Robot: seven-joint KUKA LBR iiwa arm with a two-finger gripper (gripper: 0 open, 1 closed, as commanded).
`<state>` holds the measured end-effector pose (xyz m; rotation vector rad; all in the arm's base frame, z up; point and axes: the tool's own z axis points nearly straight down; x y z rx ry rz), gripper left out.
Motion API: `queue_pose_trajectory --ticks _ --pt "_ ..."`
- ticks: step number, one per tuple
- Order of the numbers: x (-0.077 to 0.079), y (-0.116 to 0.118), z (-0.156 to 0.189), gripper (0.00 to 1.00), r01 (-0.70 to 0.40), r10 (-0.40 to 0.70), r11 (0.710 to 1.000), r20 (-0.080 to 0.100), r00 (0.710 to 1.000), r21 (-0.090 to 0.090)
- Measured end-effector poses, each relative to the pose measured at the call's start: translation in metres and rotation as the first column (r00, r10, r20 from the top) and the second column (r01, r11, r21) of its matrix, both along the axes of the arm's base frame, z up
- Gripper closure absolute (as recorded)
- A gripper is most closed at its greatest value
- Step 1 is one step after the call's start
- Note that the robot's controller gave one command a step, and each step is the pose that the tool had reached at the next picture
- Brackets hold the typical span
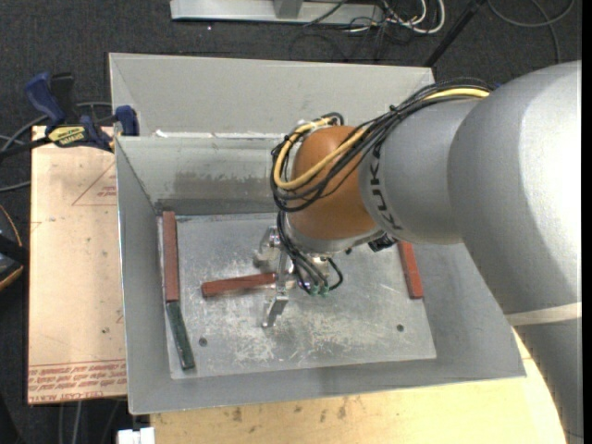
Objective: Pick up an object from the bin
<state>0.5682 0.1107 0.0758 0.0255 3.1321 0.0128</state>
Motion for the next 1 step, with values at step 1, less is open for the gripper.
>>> queue_pose_trajectory --ticks 1 --pt "0.0018 0.0009 0.0028 1.00 0.058 -0.058 0.998 0.003 0.998 -0.001"
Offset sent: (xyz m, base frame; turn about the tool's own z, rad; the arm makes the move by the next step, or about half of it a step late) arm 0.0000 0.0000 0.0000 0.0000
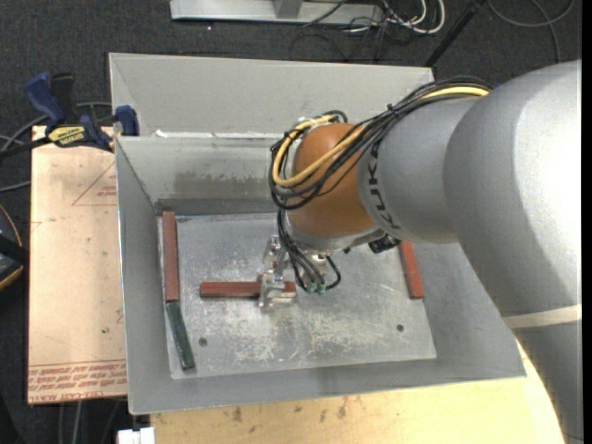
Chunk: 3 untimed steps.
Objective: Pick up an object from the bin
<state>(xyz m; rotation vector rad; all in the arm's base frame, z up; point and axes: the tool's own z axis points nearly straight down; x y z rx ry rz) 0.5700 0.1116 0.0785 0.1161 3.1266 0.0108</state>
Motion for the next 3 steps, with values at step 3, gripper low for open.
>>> queue_pose_trajectory --ticks 3 --pt "-0.003 -0.001 0.015 1.00 0.010 -0.010 1.000 -0.013 1.000 -0.005"
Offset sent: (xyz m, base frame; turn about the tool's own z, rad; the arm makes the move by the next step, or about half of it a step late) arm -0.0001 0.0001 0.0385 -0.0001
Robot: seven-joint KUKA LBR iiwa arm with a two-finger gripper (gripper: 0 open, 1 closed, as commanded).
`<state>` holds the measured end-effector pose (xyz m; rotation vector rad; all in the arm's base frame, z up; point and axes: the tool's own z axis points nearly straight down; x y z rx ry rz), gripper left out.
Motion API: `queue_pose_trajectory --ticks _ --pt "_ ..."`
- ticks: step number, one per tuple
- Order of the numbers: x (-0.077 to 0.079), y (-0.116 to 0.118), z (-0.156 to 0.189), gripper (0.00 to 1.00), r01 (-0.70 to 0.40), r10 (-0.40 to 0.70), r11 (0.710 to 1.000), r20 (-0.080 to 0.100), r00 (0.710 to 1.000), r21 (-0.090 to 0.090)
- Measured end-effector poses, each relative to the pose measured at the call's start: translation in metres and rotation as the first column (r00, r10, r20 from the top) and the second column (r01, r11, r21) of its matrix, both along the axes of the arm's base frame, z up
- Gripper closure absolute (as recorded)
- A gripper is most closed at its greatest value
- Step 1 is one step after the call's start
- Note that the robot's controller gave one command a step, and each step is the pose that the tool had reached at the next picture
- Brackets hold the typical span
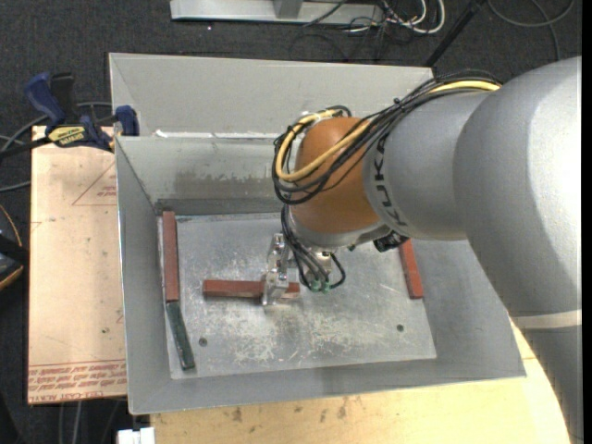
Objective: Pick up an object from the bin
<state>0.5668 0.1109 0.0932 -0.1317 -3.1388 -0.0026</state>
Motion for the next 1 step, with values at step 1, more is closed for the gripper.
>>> queue_pose_trajectory --ticks 1 --pt "0.0004 -0.0001 0.0189 1.00 0.000 0.000 1.000 -0.001 1.000 -0.001"
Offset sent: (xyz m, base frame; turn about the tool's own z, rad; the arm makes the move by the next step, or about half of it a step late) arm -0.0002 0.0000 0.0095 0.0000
